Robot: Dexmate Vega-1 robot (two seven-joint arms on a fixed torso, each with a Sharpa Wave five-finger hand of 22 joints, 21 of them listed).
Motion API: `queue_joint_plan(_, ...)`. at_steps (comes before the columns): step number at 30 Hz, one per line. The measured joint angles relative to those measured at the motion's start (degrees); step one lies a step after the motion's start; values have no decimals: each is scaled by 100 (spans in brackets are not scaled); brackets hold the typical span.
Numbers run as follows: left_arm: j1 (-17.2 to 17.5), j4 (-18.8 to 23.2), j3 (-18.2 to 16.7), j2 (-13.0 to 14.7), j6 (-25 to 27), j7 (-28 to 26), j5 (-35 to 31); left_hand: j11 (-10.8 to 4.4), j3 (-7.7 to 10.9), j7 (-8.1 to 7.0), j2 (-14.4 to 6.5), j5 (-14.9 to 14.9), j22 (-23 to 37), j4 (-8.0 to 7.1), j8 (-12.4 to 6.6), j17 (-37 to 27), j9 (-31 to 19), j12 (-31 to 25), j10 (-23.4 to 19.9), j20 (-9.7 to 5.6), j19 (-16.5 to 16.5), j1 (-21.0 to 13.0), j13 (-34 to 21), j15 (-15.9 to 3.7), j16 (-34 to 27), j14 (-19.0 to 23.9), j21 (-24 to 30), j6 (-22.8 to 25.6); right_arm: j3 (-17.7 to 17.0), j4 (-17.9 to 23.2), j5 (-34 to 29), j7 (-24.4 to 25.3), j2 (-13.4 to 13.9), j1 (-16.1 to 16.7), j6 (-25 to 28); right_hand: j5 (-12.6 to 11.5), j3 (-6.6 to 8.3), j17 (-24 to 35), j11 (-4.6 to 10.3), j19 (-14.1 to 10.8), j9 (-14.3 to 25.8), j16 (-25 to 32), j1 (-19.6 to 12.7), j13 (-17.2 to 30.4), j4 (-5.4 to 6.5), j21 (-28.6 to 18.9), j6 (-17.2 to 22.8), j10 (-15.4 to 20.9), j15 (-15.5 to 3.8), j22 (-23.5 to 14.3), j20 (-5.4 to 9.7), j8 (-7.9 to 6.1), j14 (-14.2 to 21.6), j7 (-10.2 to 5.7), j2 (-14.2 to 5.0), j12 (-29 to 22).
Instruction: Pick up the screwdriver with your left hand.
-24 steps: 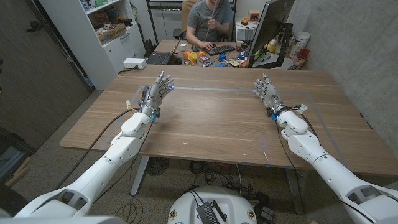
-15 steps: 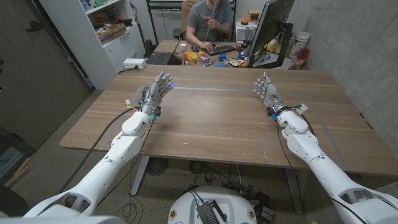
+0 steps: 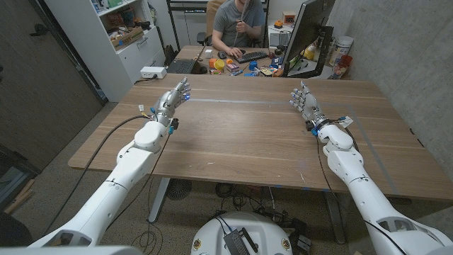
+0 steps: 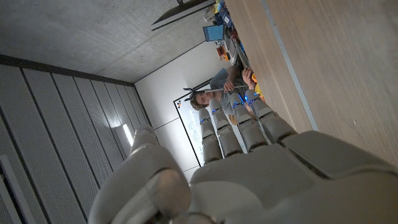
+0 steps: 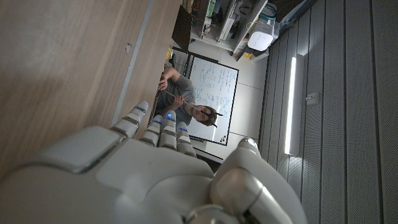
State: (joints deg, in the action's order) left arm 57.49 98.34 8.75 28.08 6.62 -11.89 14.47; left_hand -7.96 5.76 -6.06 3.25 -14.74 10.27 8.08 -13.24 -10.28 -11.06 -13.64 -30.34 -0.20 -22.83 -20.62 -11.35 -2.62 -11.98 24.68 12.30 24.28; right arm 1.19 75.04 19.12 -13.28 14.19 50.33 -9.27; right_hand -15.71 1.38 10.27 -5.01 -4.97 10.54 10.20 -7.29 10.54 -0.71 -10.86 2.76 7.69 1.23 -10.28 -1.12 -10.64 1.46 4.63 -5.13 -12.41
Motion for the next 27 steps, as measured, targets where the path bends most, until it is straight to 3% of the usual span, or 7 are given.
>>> queue_joint_plan(4, 265, 619, -275, 156, 604, -238, -425, -35, -17, -7, 30, 0, 0, 17, -34, -14, 0, 0, -66, -10, -10, -30, 0, -2, -14, 96, 0, 96, -167, 110, -250, -60, -136, 58, 85, 0, 0, 0, 0, 0, 0, 0, 2, 0, 0, 0, 0, 0, 0, 0, 0, 0, 0, 0, -2, 0)
queue_joint_plan(12, 599, 1259, -649, 364, 1314, -410, -1031, -145, 0, 84, 105, 0, 28, 47, -114, -28, -28, -79, -281, 19, -39, -105, -26, -4, -57, 263, 0, 307, -364, 414, -606, -79, -345, 231, 260, 0, 0, 0, 0, 0, 0, 22, 2, 0, 0, 0, -31, 0, -1, 1, 0, 0, 0, 31, -2, 0)
queue_joint_plan(22, 694, 1389, -841, 620, 1612, -255, -1549, -163, 3, 108, 47, 0, 27, 44, -117, -54, -36, -99, -364, 85, -59, -163, -53, -4, -56, 262, 0, 392, -522, 789, -876, -115, -477, 445, 505, 0, 0, -1, 0, 0, -1, 22, 2, -1, 0, 0, -31, -1, -1, 1, 0, 0, -1, 30, -2, 0)
queue_joint_plan(25, 660, 1407, -846, 678, 1721, -209, -1690, -185, 50, 300, -25, 0, 55, -1, -200, -98, -55, -196, -612, 96, -48, -236, -96, -16, -105, 414, 0, 585, -563, 852, -927, -175, -483, 469, 574, 0, 0, -1, 1, 1, -1, 22, 2, -1, 0, 0, -31, -1, -1, 1, 0, 0, -1, 30, -2, 0)
queue_joint_plan(27, 623, 1430, -845, 715, 1844, -199, -1886, -178, 50, 350, -32, 0, 54, -1, -205, -112, -55, -228, -723, 138, -29, -243, -107, -17, -121, 451, 0, 679, -608, 901, -961, -229, -483, 482, 623, 0, 0, -1, 1, 0, -1, 22, 2, -1, 0, 0, -31, -1, -1, 1, 0, 0, -1, 30, -2, 0)
